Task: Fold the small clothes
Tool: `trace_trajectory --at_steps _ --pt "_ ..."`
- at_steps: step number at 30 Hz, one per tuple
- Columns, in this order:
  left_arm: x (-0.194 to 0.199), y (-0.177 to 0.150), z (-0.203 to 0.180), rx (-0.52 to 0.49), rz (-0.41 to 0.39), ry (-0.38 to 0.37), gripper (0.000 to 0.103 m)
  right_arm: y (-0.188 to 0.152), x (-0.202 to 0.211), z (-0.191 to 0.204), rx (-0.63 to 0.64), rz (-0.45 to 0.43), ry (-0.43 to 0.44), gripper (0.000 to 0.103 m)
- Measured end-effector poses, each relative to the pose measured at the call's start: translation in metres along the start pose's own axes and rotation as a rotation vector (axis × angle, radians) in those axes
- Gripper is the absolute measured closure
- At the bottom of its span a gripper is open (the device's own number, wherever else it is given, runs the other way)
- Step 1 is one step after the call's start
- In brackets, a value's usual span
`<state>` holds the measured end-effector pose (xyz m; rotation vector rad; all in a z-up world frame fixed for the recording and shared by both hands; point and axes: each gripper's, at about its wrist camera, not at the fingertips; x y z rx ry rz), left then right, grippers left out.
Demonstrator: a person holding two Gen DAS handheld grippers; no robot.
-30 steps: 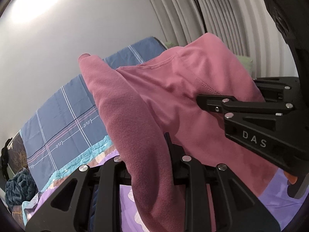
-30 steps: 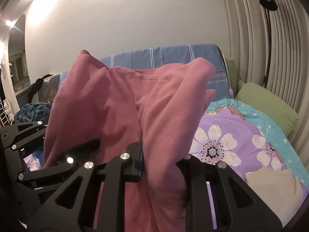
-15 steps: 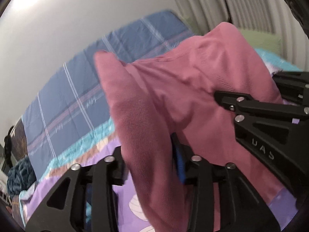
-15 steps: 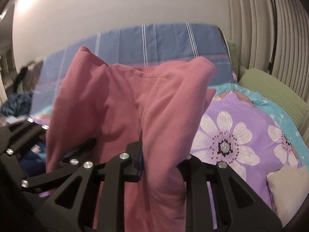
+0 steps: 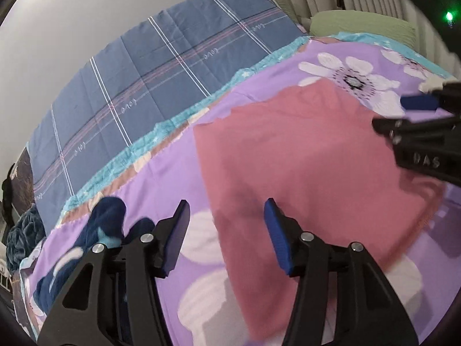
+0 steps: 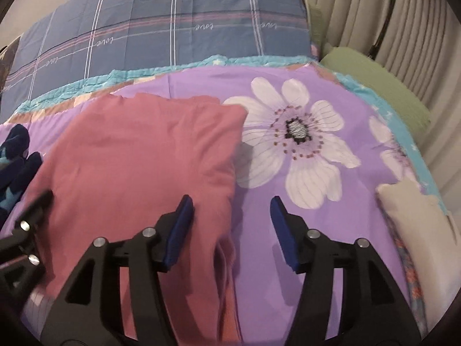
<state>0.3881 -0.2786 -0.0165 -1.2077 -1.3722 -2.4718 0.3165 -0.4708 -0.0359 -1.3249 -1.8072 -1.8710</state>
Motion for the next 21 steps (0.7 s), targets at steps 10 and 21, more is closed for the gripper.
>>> trace_trajectory --at_steps 10,21 --pt "0.136 -0.053 -0.005 0.138 -0.184 -0.139 0.014 -0.095 0.142 -0.043 0.027 -0.136 0.021 0.032" --pt "0.284 -0.109 -0.028 0.182 -0.346 -0.146 0.001 -0.165 0.294 -0.056 -0.116 -0.257 -0.003 0.014"
Point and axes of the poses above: each gripper's, at about its wrist camera, not at the fingertips, and x roughly against the way its jaws point, z to its left, y to its top, and after that the axes turned 3 degrees about -y, right-handed
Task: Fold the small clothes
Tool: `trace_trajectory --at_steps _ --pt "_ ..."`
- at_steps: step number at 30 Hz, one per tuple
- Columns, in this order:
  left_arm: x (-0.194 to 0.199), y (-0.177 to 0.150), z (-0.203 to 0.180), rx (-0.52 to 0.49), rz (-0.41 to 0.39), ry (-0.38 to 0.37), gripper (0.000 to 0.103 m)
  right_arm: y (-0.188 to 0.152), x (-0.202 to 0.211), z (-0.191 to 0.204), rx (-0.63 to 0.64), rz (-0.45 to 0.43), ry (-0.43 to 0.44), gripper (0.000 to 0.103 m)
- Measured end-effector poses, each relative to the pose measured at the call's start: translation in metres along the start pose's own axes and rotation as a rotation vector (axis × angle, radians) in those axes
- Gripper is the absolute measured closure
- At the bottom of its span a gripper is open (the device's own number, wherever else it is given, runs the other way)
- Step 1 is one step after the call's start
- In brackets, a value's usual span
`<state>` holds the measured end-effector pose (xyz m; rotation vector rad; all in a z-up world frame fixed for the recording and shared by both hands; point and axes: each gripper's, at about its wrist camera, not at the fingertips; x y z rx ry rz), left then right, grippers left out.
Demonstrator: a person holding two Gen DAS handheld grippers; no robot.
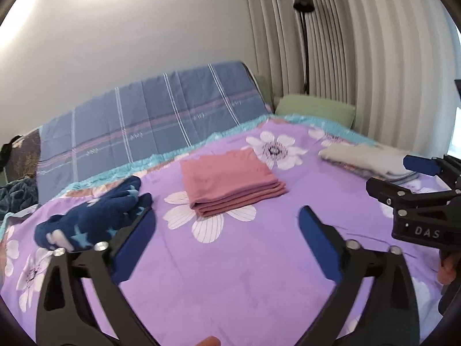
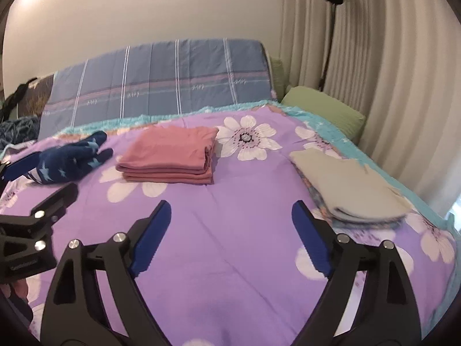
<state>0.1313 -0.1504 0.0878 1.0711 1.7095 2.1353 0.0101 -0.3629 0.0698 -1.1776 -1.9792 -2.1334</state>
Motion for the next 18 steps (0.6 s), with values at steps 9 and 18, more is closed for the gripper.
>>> trace_trajectory --at_steps 9,18 --pt "0.083 -0.009 -0.010 -0.007 -0.040 0.014 0.001 -0.007 0.078 0.006 0.028 -0.083 0.005 0.010" --pt "0.122 -0.026 -0.013 0.023 0.013 0.041 0.001 -0.031 0.099 0.006 0.058 -0.064 0.010 0.008"
Point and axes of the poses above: each gripper's, at about its wrist camera, not at the fingertips, and x roughly against the way its jaws point, z to its left, y to its top, and after that the axes turned 3 degrees about -y, right-handed
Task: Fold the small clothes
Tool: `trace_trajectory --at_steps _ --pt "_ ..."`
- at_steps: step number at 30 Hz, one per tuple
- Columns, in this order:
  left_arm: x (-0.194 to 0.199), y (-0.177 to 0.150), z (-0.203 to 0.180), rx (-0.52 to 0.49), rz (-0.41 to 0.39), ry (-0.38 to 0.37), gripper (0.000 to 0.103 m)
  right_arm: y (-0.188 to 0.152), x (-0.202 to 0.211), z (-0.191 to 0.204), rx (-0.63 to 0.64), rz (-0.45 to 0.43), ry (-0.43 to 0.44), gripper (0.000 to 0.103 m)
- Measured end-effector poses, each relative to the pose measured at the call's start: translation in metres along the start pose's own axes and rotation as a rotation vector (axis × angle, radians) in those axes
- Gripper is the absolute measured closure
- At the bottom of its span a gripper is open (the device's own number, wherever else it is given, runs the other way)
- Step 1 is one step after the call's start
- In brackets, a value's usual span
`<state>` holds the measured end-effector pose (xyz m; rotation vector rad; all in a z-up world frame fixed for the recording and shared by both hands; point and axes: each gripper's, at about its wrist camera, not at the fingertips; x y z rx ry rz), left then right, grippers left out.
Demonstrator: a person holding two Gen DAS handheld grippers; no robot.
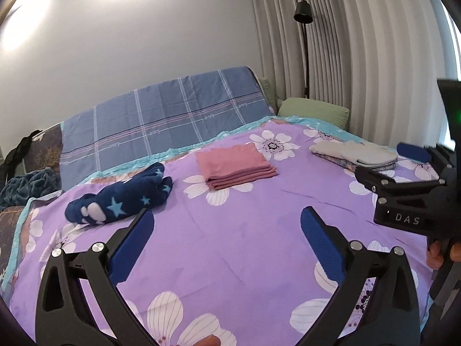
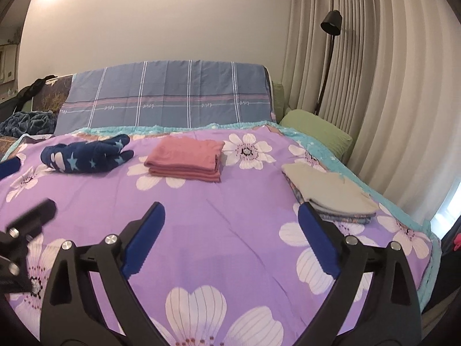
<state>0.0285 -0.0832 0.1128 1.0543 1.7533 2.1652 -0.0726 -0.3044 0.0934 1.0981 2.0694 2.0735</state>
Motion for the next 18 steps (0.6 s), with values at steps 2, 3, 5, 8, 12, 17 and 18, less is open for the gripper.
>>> trace_trajectory --at_steps 2,3,5,8,12,17,18 --pt "0.007 -0.001 0.000 0.014 -0.001 -0.004 0.001 -0.003 0.001 -0.002 -0.010 0.007 0.004 0.008" --pt "0.009 -0.001 -0.001 0.019 -0.003 -0.006 0.001 -0.004 0.003 -0.003 -0.015 0.007 0.003 0.008" --pt "0.014 -0.001 -0.002 0.030 -0.010 -0.006 0.001 -0.004 0.007 -0.005 -0.021 -0.001 0.001 0.008" --pt "0.019 0.000 -0.003 0.041 -0.011 -0.004 0.001 -0.005 0.010 -0.007 -0.023 -0.006 -0.001 0.008" --pt "0.019 -0.001 -0.004 0.059 -0.002 -0.003 0.001 -0.007 0.010 -0.006 -0.020 0.000 0.001 0.008" --pt "0.015 -0.003 -0.001 0.093 0.014 0.028 0.001 -0.009 0.008 0.000 -0.002 0.010 0.010 0.008" --pt "0.014 -0.003 -0.001 0.097 0.018 0.028 0.001 -0.010 0.008 0.001 0.000 0.012 0.011 0.008"
Point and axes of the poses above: each gripper's, at about its wrist camera, not at the fingertips, and x roughly against the way its jaws point, z to its left, y to its top, and after that the axes turned 3 degrees about -y, right-handed
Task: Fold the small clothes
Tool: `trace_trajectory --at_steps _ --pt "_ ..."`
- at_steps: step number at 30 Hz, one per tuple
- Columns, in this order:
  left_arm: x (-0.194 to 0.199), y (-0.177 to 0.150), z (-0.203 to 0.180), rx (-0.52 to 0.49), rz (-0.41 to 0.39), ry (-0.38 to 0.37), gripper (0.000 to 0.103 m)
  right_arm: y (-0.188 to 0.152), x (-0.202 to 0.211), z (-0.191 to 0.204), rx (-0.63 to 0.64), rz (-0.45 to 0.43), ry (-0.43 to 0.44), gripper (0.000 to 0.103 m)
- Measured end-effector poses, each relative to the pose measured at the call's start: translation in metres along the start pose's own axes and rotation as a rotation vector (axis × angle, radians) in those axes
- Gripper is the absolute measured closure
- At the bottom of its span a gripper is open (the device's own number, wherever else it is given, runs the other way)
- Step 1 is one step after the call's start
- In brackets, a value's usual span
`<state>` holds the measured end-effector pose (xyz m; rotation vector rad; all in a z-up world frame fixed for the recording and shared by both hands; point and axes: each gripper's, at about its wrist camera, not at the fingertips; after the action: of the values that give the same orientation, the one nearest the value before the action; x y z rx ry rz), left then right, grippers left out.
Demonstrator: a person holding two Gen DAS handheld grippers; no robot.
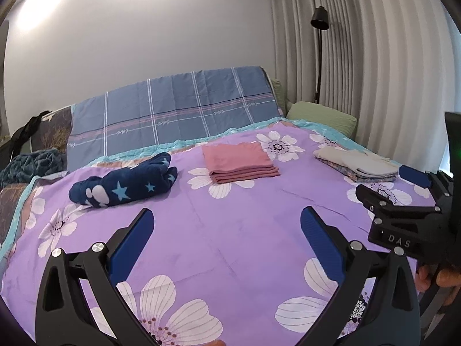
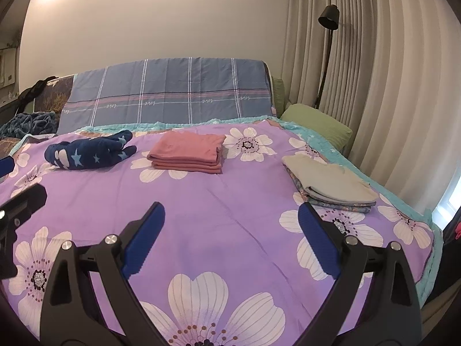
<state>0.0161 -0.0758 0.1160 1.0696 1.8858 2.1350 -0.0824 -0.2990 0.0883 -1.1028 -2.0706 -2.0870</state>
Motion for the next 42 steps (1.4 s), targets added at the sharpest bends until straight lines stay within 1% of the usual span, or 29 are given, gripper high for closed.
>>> trace_trajectory --at_steps 7,16,22,42 --pt "-0.006 -0.003 0.003 0.010 0.012 0.007 0.001 -0.002 -0.003 0.007 0.014 0.011 0.001 0.008" --pt "-0.023 -0.010 0.007 0.027 0.062 0.006 0.001 -0.002 -0.013 0.013 0.026 0.032 -0.005 0.008" --pt "-0.024 -0.009 0.008 0.026 0.056 0.006 0.001 -0.001 -0.017 0.013 0.023 0.035 -0.004 0.008" --pt "-0.029 -0.009 0.001 0.005 0.071 -0.003 0.001 0.000 -0.021 0.012 0.018 0.047 -0.003 0.008"
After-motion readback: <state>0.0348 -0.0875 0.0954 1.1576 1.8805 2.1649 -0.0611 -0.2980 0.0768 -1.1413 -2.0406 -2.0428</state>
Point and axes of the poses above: each gripper's, at about its wrist camera, not at the fingertips, and x roughly against the way its jaws point, z to its left, y to its top, and after that the axes turned 3 degrees about -y, right-handed
